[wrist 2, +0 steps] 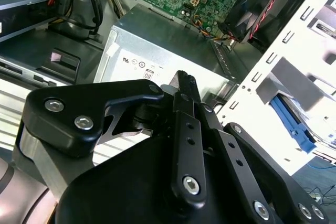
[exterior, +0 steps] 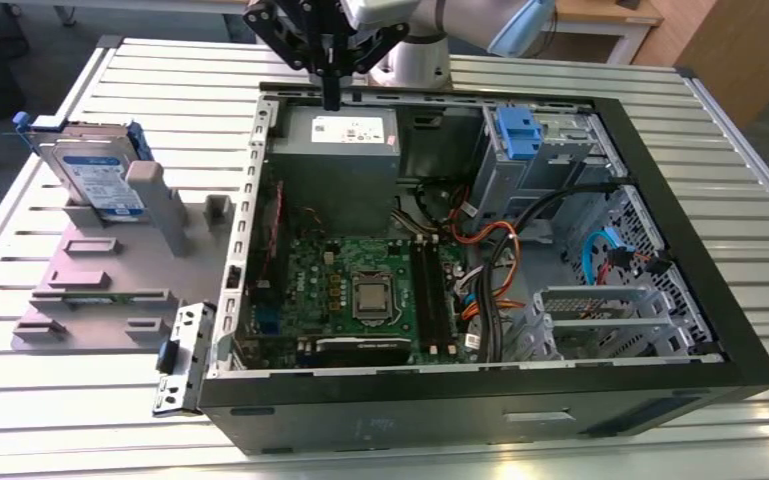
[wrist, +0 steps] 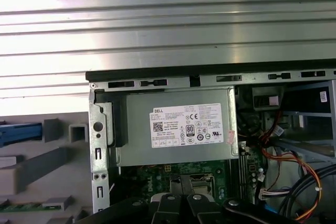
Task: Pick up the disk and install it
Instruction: 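Reach for the disk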
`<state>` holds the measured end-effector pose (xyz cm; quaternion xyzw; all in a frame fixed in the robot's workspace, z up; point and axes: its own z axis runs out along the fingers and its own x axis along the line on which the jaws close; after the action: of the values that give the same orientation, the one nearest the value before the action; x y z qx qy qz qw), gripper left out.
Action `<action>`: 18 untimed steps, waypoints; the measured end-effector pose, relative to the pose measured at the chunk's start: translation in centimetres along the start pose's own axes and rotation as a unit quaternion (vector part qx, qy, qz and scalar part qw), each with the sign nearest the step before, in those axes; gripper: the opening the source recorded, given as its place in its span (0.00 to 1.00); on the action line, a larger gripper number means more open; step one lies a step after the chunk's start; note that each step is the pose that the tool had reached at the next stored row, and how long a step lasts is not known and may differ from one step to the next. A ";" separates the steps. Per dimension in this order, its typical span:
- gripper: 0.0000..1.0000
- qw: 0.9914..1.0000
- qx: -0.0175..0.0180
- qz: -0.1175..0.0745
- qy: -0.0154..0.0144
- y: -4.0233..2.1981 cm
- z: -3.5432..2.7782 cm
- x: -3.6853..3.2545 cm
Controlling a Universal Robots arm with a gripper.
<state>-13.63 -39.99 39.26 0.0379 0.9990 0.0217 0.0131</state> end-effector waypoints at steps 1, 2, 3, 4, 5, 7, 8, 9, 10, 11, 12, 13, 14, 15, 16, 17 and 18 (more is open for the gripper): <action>0.11 1.000 0.000 0.000 0.000 0.00 0.00 0.02; 0.11 1.000 0.000 0.000 0.000 0.00 0.01 0.04; 0.11 1.000 0.000 0.000 0.000 -0.01 0.01 0.06; 0.11 1.000 0.000 0.000 0.000 -0.01 0.01 0.08; 0.11 1.000 0.000 0.000 0.000 -0.12 0.26 1.39; 0.11 1.000 0.000 0.000 0.000 -0.25 0.74 2.81; 0.11 1.000 0.000 0.000 0.000 -0.25 0.75 2.82; 0.11 1.000 0.000 0.000 0.000 -0.25 0.75 2.84; 0.11 1.000 0.000 0.000 0.000 -0.25 0.76 2.87; 0.11 1.000 0.000 0.000 0.000 -0.25 0.77 2.88; 0.11 1.000 0.000 0.000 0.000 -0.25 0.77 2.90; 0.11 1.000 0.000 0.000 0.000 -0.26 0.78 2.92; 0.11 1.000 0.000 0.000 0.000 -0.26 0.77 2.94; 0.11 1.000 0.000 0.000 0.000 -0.26 0.78 2.96; 0.11 1.000 0.000 0.000 0.000 -0.26 0.79 2.97; 0.11 1.000 0.000 0.000 0.000 -0.27 0.80 3.04; 0.11 1.000 0.000 0.000 0.000 -0.27 0.80 3.04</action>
<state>-16.66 -39.99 38.38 0.0379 0.9990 0.0217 0.0130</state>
